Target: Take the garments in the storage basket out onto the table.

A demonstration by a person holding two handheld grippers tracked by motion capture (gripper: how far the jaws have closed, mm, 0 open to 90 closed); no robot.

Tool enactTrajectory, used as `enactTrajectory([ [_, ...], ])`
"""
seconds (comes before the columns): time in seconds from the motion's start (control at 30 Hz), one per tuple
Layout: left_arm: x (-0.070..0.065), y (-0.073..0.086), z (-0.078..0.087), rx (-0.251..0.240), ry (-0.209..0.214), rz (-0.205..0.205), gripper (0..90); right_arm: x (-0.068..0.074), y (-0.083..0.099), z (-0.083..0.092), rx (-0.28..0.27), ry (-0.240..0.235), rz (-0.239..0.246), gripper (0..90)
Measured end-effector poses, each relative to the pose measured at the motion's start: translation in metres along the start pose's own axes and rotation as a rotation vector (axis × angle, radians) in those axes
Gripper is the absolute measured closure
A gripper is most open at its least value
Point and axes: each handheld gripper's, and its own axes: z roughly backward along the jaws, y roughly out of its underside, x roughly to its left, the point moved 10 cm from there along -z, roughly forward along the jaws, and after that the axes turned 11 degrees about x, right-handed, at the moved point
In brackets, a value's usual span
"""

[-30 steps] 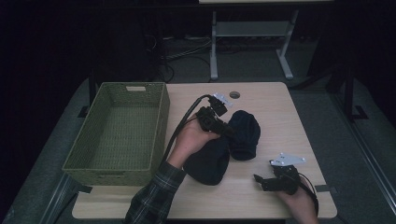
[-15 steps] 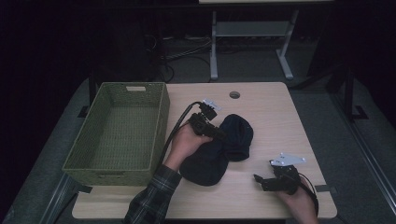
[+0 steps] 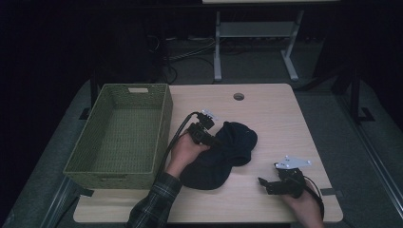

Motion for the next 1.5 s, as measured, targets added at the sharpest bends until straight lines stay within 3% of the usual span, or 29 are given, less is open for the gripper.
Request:
enactTrajectory([
  [0.2,0.004,0.005,-0.011,0.028,-0.025,-0.004,77.0,0.0,0.0,0.0,0.0,0.0,0.0,14.3],
  [0.4,0.003,0.005,-0.008,0.017,-0.038,-0.015,73.6,0.0,0.0,0.0,0.0,0.0,-0.001,14.3],
  [0.73,-0.001,0.007,0.015,-0.007,-0.106,-0.04,38.9,0.0,0.0,0.0,0.0,0.0,-0.001,14.4],
  [0.83,-0.003,0.009,0.024,-0.022,-0.12,-0.041,35.0,0.0,0.0,0.0,0.0,0.0,-0.001,14.4],
  [1.07,-0.017,0.018,0.046,-0.058,-0.124,-0.07,36.1,0.0,0.0,0.0,0.0,0.0,-0.001,14.4],
  [1.2,-0.022,0.025,0.049,-0.07,-0.096,-0.068,36.0,0.0,0.0,0.0,0.0,0.0,-0.001,14.3],
  [1.3,-0.027,0.035,0.048,-0.078,-0.102,-0.074,36.2,0.0,0.0,0.0,0.0,0.001,-0.001,14.3],
  [1.5,-0.043,0.05,0.045,-0.104,-0.074,-0.109,54.2,0.0,0.0,0.0,0.0,0.003,-0.003,14.3],
])
